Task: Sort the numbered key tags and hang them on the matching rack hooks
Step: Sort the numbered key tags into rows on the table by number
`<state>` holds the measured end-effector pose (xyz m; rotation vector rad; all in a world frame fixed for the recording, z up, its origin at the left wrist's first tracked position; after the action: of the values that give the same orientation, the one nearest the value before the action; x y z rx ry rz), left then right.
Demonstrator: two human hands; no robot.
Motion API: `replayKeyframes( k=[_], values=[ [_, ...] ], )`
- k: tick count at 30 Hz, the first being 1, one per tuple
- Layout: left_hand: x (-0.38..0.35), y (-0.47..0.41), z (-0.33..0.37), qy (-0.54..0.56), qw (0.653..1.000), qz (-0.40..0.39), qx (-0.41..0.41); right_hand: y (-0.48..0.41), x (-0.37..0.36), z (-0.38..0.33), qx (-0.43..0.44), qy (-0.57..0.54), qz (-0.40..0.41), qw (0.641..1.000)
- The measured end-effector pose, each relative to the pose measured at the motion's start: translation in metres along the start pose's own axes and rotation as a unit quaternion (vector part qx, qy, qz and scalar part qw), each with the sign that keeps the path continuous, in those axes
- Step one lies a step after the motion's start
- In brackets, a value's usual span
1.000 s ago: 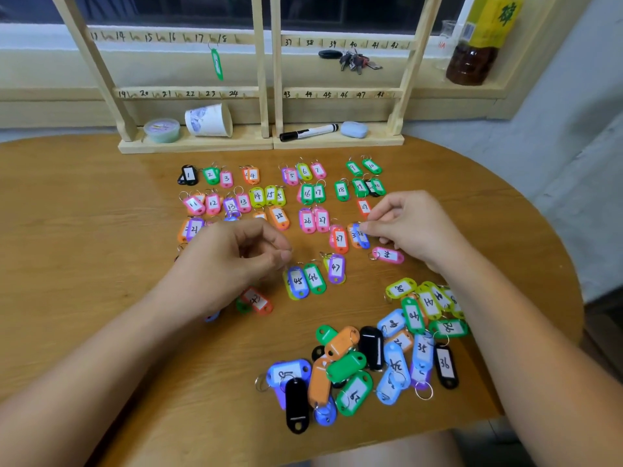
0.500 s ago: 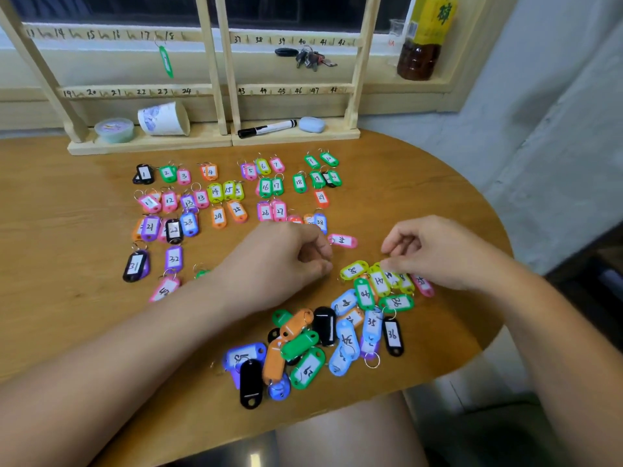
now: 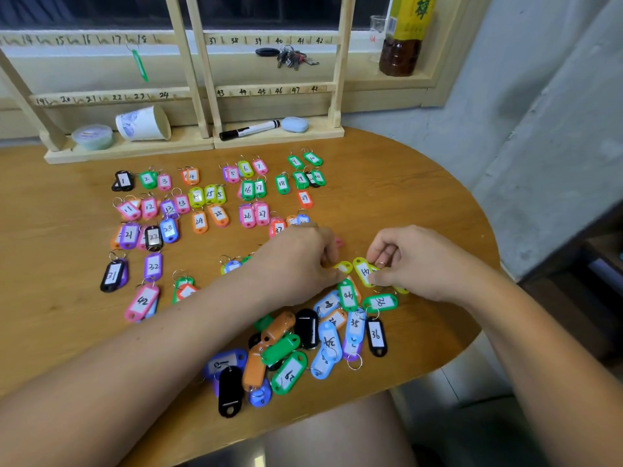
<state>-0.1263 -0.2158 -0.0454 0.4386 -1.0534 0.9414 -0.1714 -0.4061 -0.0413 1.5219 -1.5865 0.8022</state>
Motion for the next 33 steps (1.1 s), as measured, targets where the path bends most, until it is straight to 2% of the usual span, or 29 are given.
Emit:
replayKeyframes(
  k=[10, 16, 21, 25, 27, 30, 33],
  values=[
    [0.003, 0.002, -0.003, 0.047, 0.998, -0.037, 0.007, -0.001, 0.0, -0.005, -0.001, -0.025, -0.004, 1.0],
    [0.019, 0.009, -0.009, 0.101, 0.995, 0.0, 0.006, -0.001, 0.0, -0.01, -0.003, -0.044, 0.0, 0.999],
    [0.046, 0.025, -0.023, 0.199, 0.98, 0.023, 0.02, -0.006, 0.007, -0.02, 0.034, -0.044, 0.055, 0.997],
    [0.063, 0.041, -0.041, 0.332, 0.94, 0.03, 0.075, -0.01, 0.012, -0.039, 0.047, -0.108, 0.07, 0.991],
    [0.07, 0.05, -0.052, 0.385, 0.917, 0.036, 0.098, -0.013, 0.01, -0.056, 0.061, -0.172, 0.047, 0.982],
    [0.084, 0.062, -0.073, 0.35, 0.928, 0.086, 0.093, -0.02, 0.001, -0.091, 0.111, -0.253, -0.005, 0.961],
    [0.096, 0.071, -0.096, 0.391, 0.904, 0.129, 0.115, -0.033, -0.011, -0.125, 0.134, -0.296, -0.038, 0.945]
  ],
)
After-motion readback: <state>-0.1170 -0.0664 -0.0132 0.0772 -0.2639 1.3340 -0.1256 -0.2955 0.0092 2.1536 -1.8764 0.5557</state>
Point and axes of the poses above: each hand's wrist, its own y-axis away from the middle knuckle, its own x-axis out of the back of the hand, z = x × y, the point moved 5 cm from there along -y, towards the middle knuckle, and after that the axes turned 8 degrees about z, right-handed, at the moved point
